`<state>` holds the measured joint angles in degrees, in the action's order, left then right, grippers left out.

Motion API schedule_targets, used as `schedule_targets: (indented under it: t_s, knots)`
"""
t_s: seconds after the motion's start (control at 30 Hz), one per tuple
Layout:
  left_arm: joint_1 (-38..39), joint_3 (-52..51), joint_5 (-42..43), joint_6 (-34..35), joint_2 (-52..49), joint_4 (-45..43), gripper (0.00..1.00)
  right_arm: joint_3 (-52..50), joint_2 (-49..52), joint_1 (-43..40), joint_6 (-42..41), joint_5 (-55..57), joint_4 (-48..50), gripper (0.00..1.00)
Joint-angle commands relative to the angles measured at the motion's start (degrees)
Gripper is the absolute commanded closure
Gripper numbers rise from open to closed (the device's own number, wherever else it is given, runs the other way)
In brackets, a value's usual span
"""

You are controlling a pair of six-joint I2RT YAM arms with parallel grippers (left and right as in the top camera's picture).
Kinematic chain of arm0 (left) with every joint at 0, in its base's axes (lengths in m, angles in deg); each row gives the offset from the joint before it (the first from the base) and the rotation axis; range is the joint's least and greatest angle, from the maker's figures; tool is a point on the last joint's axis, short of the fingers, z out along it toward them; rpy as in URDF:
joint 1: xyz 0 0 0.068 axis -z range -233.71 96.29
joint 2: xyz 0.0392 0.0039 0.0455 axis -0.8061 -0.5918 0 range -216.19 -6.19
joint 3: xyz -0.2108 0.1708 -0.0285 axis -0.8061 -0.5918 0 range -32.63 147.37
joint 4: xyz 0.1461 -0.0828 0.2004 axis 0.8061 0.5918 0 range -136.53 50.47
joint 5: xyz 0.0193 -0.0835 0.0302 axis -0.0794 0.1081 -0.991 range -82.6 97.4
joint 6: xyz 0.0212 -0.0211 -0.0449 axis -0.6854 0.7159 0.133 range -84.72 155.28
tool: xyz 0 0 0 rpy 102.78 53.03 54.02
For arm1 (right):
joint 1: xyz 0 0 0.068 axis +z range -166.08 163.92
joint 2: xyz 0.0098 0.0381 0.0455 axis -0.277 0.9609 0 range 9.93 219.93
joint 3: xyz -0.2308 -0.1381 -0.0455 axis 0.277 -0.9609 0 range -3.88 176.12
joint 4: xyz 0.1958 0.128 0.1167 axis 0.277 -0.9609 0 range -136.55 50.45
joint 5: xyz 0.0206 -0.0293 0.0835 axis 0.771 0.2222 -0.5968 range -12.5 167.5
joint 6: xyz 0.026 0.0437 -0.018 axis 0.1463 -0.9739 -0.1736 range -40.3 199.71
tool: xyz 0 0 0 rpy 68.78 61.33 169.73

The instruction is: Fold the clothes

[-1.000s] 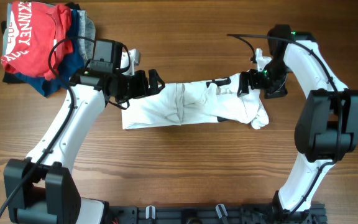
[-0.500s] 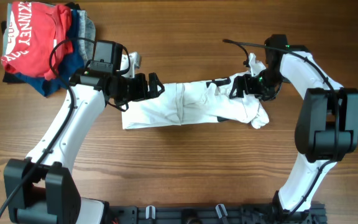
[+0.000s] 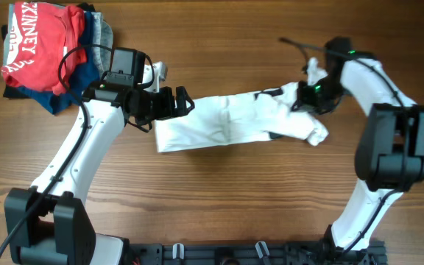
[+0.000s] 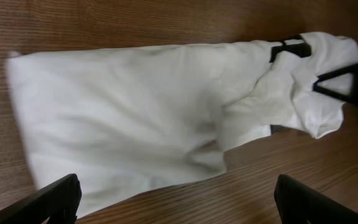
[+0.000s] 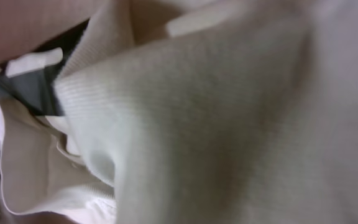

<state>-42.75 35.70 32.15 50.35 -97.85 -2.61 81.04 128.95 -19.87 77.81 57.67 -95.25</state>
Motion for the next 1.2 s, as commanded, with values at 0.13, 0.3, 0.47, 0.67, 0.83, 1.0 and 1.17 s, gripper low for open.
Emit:
schedule_targets:
  t_s: [0.13,0.3,0.47,0.67,0.83,1.0,1.17]
  knots:
    - [-0.26,0.68,-1.70,-1.40,0.46,0.13,0.00,11.93,-0.22,-6.56,3.48,2.05,-8.74,0.96]
    - [-0.26,0.68,-2.03,-1.40,0.46,0.13,0.00,13.03,-0.55,-3.58,4.13,1.84,-11.15,0.96]
    - [-0.26,0.68,-2.71,-1.40,0.46,0.50,0.00,13.33,-0.76,3.32,4.46,1.84,-12.35,0.96]
    - [-0.26,0.68,-5.38,-1.38,0.46,0.76,0.00,18.82,-1.18,10.29,4.52,1.81,-15.65,0.96]
    - [-1.20,0.68,-12.74,2.12,0.46,0.74,0.00,20.55,-1.18,16.20,4.26,1.81,-17.64,0.96]
    - [-6.45,0.68,-16.98,5.35,0.46,0.07,0.00,20.55,-1.18,21.81,3.19,1.84,-17.25,0.96]
    - [-11.78,0.68,-16.96,5.33,0.46,0.09,0.00,20.55,-1.18,25.62,2.05,1.86,-16.70,0.96]
